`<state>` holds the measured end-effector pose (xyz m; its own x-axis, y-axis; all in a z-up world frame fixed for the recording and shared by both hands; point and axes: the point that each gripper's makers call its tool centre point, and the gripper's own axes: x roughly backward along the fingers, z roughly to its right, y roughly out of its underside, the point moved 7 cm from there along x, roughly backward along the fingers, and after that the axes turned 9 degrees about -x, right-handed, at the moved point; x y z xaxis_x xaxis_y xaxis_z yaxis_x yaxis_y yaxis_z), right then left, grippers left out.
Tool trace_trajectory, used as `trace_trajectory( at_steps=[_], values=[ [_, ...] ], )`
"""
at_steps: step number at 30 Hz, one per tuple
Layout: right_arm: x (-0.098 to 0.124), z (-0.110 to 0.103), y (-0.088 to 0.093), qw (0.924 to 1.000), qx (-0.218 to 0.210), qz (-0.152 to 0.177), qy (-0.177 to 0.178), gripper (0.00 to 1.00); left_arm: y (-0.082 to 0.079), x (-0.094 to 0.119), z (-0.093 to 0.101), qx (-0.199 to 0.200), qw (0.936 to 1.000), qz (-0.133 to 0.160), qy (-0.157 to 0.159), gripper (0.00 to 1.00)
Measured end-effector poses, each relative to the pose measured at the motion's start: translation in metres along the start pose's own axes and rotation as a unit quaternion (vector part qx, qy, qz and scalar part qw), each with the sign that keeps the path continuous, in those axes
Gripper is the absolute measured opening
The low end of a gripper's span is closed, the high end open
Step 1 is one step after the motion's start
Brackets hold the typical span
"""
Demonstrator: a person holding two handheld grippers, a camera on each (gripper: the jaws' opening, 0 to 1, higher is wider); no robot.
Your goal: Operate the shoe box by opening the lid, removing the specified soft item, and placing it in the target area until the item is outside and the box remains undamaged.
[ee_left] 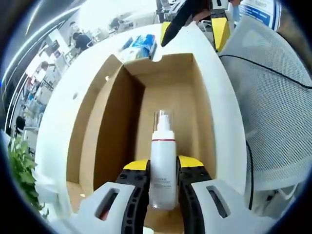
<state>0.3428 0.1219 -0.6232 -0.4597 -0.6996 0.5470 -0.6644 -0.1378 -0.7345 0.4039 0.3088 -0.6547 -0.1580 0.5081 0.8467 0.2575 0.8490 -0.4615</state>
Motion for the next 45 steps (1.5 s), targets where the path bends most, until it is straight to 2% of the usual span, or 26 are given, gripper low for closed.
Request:
trace_trajectory(
  at_steps=[5,11,16,18,22,24,25,26,30,33,36,39,45],
  values=[
    [-0.01,0.002,-0.003,0.9985,-0.051,0.001,-0.019,0.53,-0.014,0.004,-0.003,-0.013,0.9998,0.012,-0.007,0.19],
    [-0.021,0.005,-0.007,0.9964,-0.079,-0.002,-0.032,0.51,-0.027,0.008,-0.007,-0.026,0.9993,0.021,-0.012,0.19],
    [-0.029,0.008,-0.007,0.9917,-0.12,-0.007,-0.045,0.52,-0.043,0.014,-0.01,-0.039,0.9984,0.035,-0.022,0.19],
    [-0.032,0.01,-0.009,0.9895,-0.135,0.001,-0.051,0.52,-0.047,0.015,-0.011,-0.04,0.9981,0.04,-0.021,0.19],
    [-0.033,0.012,-0.014,0.9819,-0.176,0.019,-0.067,0.51,-0.053,0.016,-0.011,-0.047,0.9977,0.045,-0.021,0.19],
    [-0.034,0.012,-0.017,0.9731,-0.211,0.032,-0.087,0.48,-0.055,0.015,-0.011,-0.052,0.9974,0.046,-0.021,0.19],
    [-0.033,0.011,-0.019,0.9653,-0.236,0.042,-0.103,0.47,-0.057,0.015,-0.01,-0.055,0.9972,0.046,-0.022,0.19],
    [-0.033,0.011,-0.02,0.9631,-0.244,0.045,-0.103,0.46,-0.057,0.015,-0.01,-0.058,0.9971,0.045,-0.023,0.19],
    [-0.036,0.016,-0.014,0.9639,-0.247,0.034,-0.094,0.45,-0.063,0.016,-0.011,-0.063,0.9964,0.05,-0.025,0.19],
    [-0.038,0.014,-0.012,0.9547,-0.274,0.036,-0.109,0.45,-0.067,0.018,-0.012,-0.068,0.9959,0.053,-0.027,0.19],
    [-0.038,0.014,-0.013,0.9502,-0.287,0.04,-0.114,0.45,-0.071,0.019,-0.013,-0.073,0.9953,0.058,-0.028,0.19],
    [-0.039,0.014,-0.014,0.9409,-0.309,0.046,-0.13,0.44,-0.073,0.019,-0.013,-0.075,0.995,0.06,-0.027,0.19],
    [-0.041,0.013,-0.009,0.9385,-0.318,0.029,-0.131,0.38,-0.076,0.019,-0.012,-0.079,0.9945,0.063,-0.026,0.19]
  ],
)
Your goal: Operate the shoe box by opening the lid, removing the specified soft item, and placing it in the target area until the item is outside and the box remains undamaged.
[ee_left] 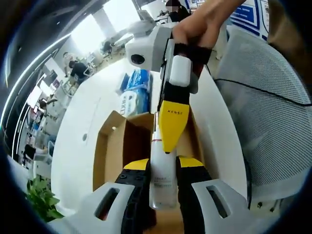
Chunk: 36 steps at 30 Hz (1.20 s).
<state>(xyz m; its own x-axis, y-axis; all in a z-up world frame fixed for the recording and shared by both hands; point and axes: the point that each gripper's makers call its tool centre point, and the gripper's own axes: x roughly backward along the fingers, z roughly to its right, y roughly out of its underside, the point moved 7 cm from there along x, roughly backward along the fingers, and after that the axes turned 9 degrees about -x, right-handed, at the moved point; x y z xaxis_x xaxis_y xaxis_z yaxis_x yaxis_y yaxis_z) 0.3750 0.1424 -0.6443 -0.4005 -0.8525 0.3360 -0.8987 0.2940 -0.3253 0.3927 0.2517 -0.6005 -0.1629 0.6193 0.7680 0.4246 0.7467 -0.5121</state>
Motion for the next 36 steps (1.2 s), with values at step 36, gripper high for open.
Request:
trace_trajectory(
  at_steps=[36],
  values=[
    [0.026,-0.008,0.0,0.9995,-0.028,0.001,0.015,0.17,-0.015,-0.021,0.009,0.016,0.9998,0.002,-0.012,0.19]
  ],
)
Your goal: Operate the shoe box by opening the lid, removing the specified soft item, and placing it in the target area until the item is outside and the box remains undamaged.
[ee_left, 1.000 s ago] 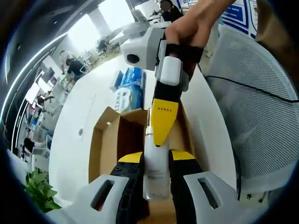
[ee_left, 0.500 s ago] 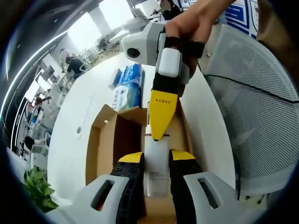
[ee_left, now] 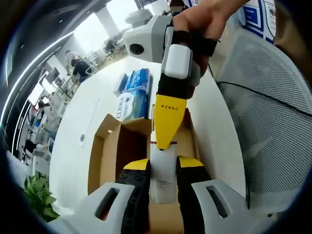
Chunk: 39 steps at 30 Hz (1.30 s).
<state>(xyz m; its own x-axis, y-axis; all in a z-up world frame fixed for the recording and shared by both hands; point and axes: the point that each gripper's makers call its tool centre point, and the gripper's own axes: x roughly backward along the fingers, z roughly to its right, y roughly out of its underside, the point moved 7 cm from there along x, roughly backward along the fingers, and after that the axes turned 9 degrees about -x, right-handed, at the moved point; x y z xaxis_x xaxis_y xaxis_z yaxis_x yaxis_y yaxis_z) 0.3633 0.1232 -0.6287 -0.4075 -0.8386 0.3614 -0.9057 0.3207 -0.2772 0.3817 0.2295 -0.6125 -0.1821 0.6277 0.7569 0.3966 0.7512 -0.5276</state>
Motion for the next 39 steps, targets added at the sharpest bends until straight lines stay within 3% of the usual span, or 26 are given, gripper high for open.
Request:
trace_trajectory(
  at_steps=[21,26,39],
  values=[
    [0.068,-0.004,-0.053,0.9975,0.025,-0.022,0.063,0.17,-0.061,-0.038,-0.047,0.025,0.9978,0.05,-0.034,0.19],
    [0.076,-0.006,-0.065,0.9968,0.034,-0.024,0.069,0.17,-0.067,-0.045,-0.059,0.044,0.9964,0.065,-0.032,0.19],
    [0.081,0.005,-0.097,0.9934,0.034,-0.041,0.102,0.17,-0.072,-0.069,-0.083,0.06,0.9951,0.067,-0.041,0.2]
  ],
)
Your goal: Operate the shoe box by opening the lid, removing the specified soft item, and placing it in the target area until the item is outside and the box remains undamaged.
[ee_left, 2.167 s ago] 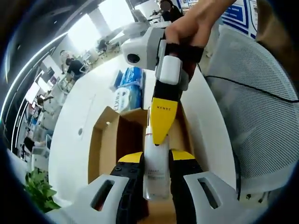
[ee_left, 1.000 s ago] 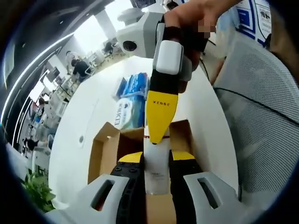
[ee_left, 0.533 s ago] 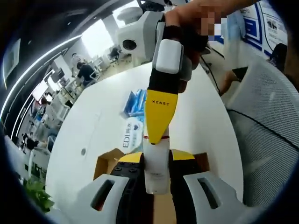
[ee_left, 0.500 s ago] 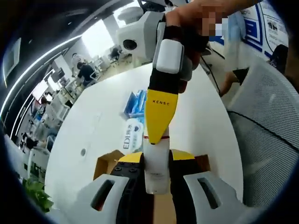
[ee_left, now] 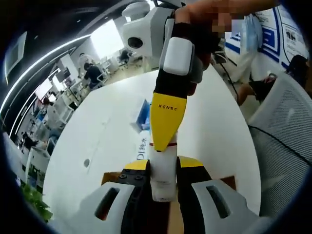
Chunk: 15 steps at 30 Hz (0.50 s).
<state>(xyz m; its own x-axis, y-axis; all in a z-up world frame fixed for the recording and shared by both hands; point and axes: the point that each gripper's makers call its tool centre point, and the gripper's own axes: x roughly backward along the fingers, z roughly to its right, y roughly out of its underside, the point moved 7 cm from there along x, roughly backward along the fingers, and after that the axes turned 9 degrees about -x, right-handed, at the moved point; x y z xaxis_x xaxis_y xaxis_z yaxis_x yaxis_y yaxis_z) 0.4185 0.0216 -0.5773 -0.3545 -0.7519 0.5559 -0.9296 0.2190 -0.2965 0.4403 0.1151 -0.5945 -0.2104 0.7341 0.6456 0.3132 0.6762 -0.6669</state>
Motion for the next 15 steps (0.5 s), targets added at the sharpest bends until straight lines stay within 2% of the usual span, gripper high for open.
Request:
trace_trajectory(
  at_steps=[15],
  values=[
    [0.008,0.019,-0.053,0.9989,0.033,-0.013,0.031,0.17,-0.006,-0.033,-0.043,0.016,0.9997,0.014,-0.014,0.2]
  ],
)
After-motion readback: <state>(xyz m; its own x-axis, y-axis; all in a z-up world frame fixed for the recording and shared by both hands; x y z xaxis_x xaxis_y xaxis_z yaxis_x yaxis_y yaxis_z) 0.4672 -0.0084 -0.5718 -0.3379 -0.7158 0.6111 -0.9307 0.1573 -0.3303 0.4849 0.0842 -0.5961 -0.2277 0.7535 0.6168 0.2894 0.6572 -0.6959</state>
